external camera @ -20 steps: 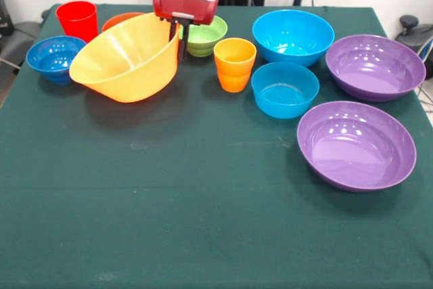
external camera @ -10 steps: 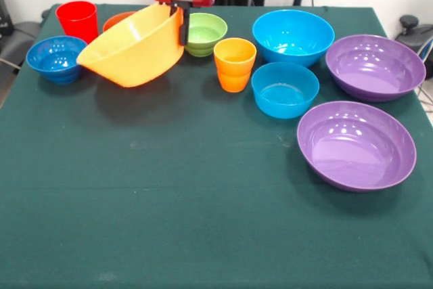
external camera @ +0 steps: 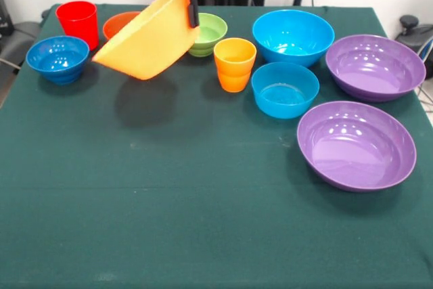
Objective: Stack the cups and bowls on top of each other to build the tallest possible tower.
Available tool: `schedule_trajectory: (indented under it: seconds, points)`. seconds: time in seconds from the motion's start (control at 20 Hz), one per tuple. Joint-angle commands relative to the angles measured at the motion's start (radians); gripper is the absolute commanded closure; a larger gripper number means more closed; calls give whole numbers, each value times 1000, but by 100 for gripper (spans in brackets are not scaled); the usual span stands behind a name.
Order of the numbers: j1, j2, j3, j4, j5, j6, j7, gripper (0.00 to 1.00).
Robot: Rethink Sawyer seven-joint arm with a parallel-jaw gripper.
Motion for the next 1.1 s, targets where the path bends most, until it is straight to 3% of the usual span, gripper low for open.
schedule_trajectory:
  seconds: [0.05,0.3,0.4,0.6,0.7,0.85,1.1]
  points:
    - [-64,-53,332,134,115,62,220,100]
    - [-107,-29,392,145,145,49,235,100]
    - [-97,-37,371,139,141,69,222,100]
    - [64,-80,148,60,114,153,196,100]
    - [76,-36,131,18,106,141,186,100]
    - [-4,3,247,12,145,155,179,100]
    - [-156,65,487,95,204,95,256,100]
